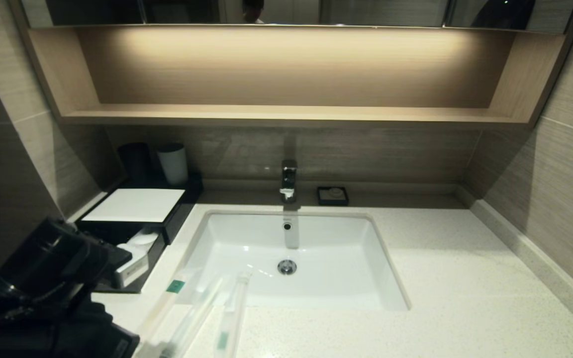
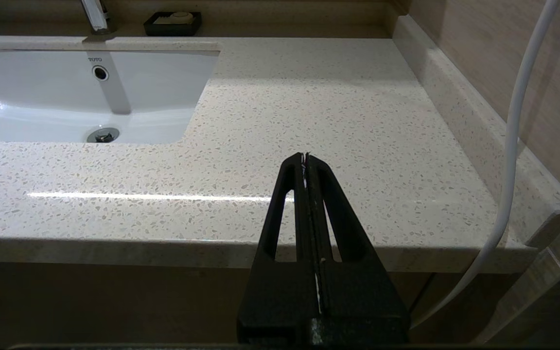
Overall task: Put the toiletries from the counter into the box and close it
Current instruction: Pick up the bathroom toiletry
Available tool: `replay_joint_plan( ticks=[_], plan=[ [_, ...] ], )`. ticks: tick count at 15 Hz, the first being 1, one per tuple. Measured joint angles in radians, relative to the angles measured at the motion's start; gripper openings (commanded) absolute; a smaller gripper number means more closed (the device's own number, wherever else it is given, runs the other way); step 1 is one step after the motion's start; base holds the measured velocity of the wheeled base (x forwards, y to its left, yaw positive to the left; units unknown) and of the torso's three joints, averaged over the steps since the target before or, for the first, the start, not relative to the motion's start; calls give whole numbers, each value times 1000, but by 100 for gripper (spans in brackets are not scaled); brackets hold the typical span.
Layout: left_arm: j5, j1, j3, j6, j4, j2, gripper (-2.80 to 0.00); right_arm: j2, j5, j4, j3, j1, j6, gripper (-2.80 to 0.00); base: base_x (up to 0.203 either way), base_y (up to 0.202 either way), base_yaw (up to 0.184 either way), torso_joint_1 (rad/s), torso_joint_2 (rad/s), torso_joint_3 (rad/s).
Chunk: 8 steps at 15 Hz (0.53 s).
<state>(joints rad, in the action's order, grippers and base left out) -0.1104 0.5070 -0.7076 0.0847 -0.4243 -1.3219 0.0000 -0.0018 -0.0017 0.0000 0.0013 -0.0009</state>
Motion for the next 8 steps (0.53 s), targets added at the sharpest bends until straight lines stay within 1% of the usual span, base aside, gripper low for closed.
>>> replay_joint_plan(
  ticks=[4,8],
  plan=[
    [16,16,45,-4,-18,44,-280,0,0,0,0,0,0,-280,0,0,0,0,0,0],
    [71,33,57,-3,-20,70,-280,0,0,0,0,0,0,-280,0,0,0,0,0,0]
  ],
)
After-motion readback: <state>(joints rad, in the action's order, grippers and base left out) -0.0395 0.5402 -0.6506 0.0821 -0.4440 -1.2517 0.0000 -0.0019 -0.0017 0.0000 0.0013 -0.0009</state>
